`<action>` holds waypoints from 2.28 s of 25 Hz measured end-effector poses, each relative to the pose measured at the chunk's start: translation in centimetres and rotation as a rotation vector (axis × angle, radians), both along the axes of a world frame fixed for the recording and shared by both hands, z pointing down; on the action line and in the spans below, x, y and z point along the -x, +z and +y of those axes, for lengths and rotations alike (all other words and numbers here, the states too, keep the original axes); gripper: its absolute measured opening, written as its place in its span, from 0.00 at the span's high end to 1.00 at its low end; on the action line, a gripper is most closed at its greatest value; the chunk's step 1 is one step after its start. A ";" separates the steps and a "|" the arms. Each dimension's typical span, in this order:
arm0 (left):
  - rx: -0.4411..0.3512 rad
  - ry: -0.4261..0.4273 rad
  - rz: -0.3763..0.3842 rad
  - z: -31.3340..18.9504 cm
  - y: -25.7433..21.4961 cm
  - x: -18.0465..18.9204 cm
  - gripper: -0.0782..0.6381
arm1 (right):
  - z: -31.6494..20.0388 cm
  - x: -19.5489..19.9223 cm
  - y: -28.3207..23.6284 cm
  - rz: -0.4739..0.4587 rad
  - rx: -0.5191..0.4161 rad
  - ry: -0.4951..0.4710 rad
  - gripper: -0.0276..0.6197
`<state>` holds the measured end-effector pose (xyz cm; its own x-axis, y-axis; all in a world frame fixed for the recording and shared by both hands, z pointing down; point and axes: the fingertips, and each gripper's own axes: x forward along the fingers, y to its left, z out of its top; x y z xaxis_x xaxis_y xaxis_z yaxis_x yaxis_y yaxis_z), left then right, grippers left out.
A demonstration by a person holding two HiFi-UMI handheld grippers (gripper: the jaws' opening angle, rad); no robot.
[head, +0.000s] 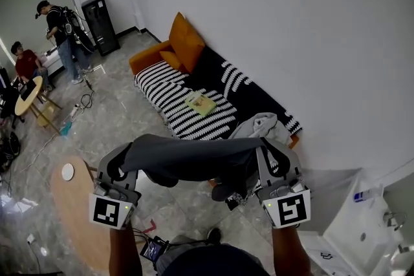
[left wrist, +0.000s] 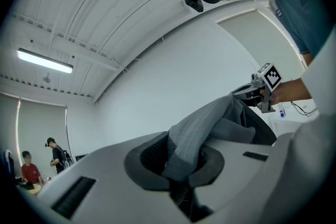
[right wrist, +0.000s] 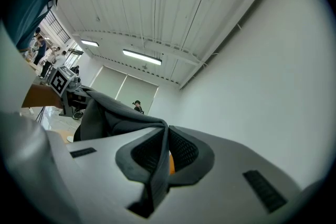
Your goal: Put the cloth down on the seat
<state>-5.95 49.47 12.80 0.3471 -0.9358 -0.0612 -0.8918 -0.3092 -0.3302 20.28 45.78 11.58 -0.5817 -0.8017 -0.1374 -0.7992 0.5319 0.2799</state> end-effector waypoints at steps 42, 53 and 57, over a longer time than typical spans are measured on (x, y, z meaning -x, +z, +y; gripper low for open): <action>0.062 0.105 0.021 -18.0 2.3 10.9 0.86 | -16.5 10.7 2.1 0.077 0.003 0.088 0.92; 0.073 0.033 -0.006 -23.0 2.9 8.4 0.86 | -23.1 8.4 3.4 0.034 0.036 0.022 0.92; 0.087 0.028 -0.009 -24.1 3.6 8.2 0.86 | -24.7 8.3 3.6 0.029 0.040 0.015 0.92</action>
